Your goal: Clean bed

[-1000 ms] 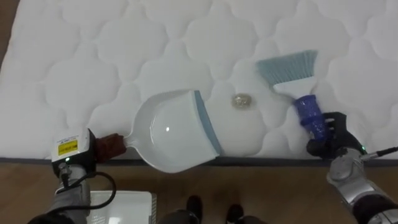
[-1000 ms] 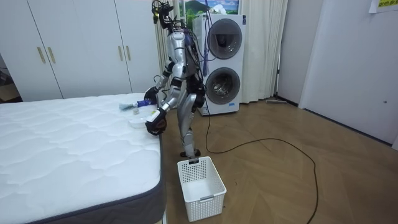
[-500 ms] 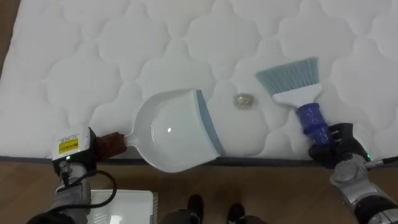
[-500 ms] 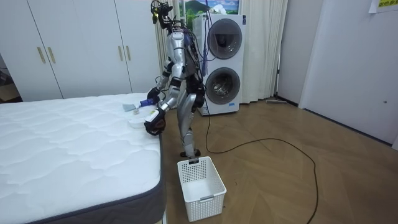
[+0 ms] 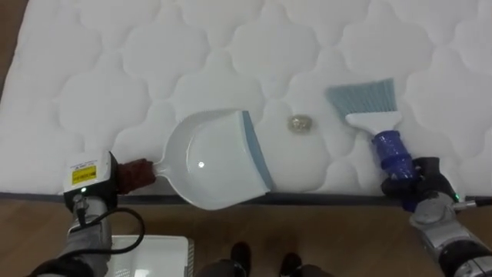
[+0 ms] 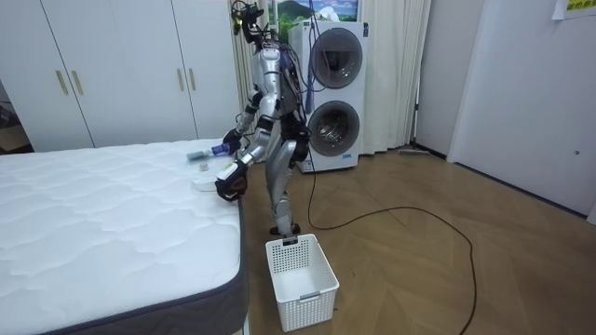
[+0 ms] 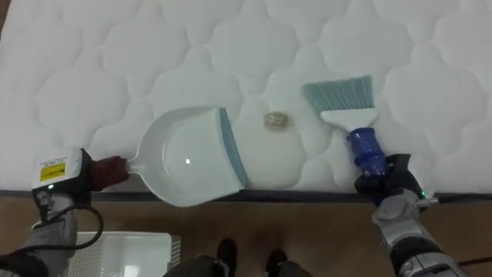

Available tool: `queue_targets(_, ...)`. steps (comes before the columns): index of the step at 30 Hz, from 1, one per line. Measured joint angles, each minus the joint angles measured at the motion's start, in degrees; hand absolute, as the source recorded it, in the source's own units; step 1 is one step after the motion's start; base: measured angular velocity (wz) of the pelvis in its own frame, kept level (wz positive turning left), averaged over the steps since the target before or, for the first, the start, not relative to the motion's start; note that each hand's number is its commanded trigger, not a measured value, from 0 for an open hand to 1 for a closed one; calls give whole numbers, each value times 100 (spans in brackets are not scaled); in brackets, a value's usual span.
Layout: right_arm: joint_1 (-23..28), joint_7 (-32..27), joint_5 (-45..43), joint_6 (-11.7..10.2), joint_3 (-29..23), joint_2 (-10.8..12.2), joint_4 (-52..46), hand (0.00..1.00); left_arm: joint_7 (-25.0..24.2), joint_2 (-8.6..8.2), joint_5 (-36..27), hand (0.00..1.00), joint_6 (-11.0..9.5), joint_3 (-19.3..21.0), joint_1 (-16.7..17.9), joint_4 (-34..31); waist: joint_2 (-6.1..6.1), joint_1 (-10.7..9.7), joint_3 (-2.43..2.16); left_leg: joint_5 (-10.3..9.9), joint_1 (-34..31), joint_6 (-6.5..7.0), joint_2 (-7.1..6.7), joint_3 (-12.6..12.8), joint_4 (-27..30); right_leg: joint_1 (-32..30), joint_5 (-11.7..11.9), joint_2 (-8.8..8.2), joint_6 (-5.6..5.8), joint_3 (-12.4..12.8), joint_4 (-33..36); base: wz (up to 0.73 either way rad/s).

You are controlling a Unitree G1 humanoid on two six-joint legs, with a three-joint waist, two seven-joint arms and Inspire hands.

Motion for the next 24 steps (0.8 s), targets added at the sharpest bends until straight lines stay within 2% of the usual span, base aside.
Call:
queue_targets(5,18,4,-280,109,-101,-60,114,100,42,138,272,100,4,71,-1,-115,-38,-12,-11,3,-52,6,-1,10,28,-57,-25,-6,4,5,-12,0)
queue_targets(8,7,3,-904,193,-102,-211,244,100,75,171,384,100,39,76,-11,-156,-67,-5,-22,11,-34,14,-2,21,70,-55,-24,-11,3,20,34,-2)
queue_targets(10,-2,5,-1664,353,-89,-329,277,100,118,233,397,100,114,65,-4,-155,-162,45,-29,11,-37,14,40,117,105,-87,-37,-1,-19,74,92,-16)
queue_targets(14,-1,-10,-2617,500,75,-639,325,100,106,277,405,100,166,46,9,-174,-228,52,-25,11,-33,13,48,139,124,-90,-38,2,-20,92,110,-5)
queue_targets(17,-20,-20,-3199,612,316,-839,323,100,105,370,459,100,171,27,-35,-178,-401,137,-6,9,-17,11,65,191,111,-112,-43,11,-30,137,172,-8)
queue_targets(19,-111,-51,-3656,733,680,-1004,326,100,106,387,463,100,200,-69,-100,-178,-513,206,20,8,-18,10,66,194,112,-121,-44,12,-33,144,144,0)
queue_targets(24,-331,-67,-4562,922,927,-1217,320,100,107,455,525,100,270,-164,-157,-288,-642,298,34,8,-70,11,90,176,108,-132,-8,31,-45,84,52,0)
